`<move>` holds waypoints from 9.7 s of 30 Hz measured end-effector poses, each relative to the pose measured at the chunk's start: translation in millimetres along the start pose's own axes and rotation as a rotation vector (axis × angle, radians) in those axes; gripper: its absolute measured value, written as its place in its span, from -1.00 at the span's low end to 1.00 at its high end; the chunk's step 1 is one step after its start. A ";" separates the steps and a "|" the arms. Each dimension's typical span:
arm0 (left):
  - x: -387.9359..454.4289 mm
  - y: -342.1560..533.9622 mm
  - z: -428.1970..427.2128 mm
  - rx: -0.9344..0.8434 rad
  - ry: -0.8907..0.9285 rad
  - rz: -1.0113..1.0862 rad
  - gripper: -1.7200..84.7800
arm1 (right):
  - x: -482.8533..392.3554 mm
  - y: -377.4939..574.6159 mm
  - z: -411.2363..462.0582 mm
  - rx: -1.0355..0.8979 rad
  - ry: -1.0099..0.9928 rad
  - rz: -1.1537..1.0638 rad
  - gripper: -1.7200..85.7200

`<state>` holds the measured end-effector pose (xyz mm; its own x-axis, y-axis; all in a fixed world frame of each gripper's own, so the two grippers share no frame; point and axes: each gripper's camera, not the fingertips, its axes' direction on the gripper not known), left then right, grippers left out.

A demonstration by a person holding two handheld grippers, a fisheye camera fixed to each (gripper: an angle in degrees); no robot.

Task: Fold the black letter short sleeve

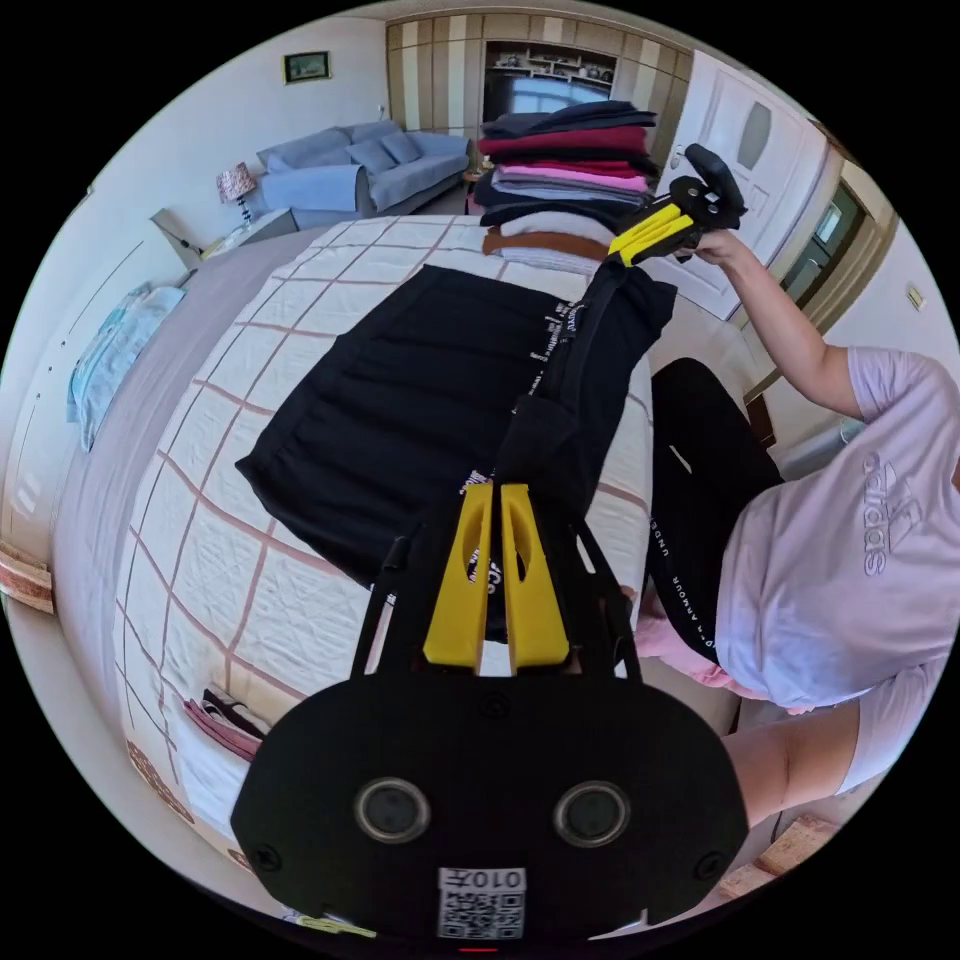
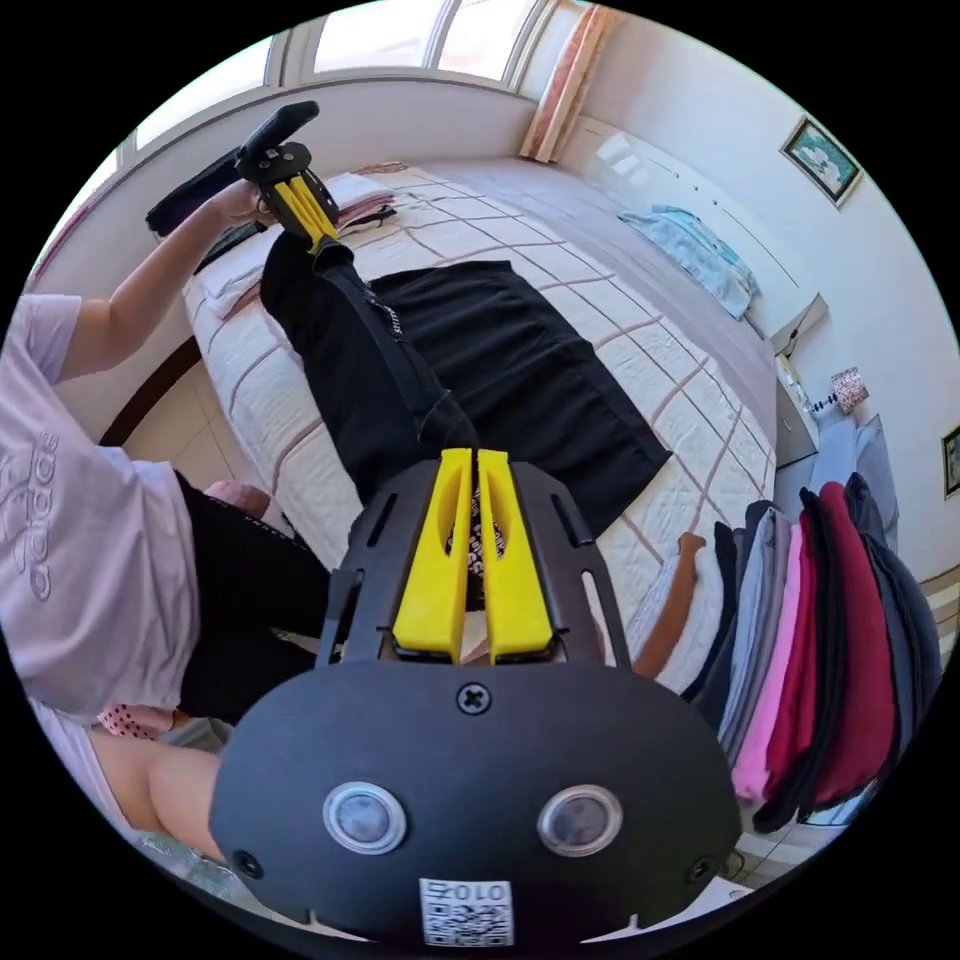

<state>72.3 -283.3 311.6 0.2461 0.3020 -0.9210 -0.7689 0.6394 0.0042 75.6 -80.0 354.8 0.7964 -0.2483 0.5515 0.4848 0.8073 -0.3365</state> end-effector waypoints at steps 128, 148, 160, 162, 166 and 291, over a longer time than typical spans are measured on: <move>-49.9 127.8 -61.0 0.419 0.102 -0.481 -0.80 | 7.7 52.1 105.4 0.232 -0.147 0.404 -0.80; -223.9 61.7 -14.2 0.212 -0.026 -0.765 -0.76 | 177.7 4.3 194.9 0.001 -0.093 0.680 -0.81; -71.4 162.9 -155.7 0.780 0.141 -0.163 -0.95 | 70.2 91.8 33.3 0.399 -0.151 0.293 -0.86; -24.3 184.2 -167.2 0.715 0.133 -0.051 -0.96 | 21.3 142.7 15.7 0.437 -0.211 0.150 -0.86; 48.9 220.9 -134.0 0.439 0.121 -0.027 -0.96 | -19.5 188.7 47.6 0.236 -0.286 0.169 -0.87; 320.4 93.2 216.2 0.316 -0.393 -0.007 -0.81 | -56.2 291.8 209.5 0.247 -0.442 0.981 -0.74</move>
<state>207.1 25.9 101.1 0.5007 0.5018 -0.7054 -0.5652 0.8067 0.1726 96.5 281.7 385.6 0.5726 0.7319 0.3693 -0.4114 0.6462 -0.6427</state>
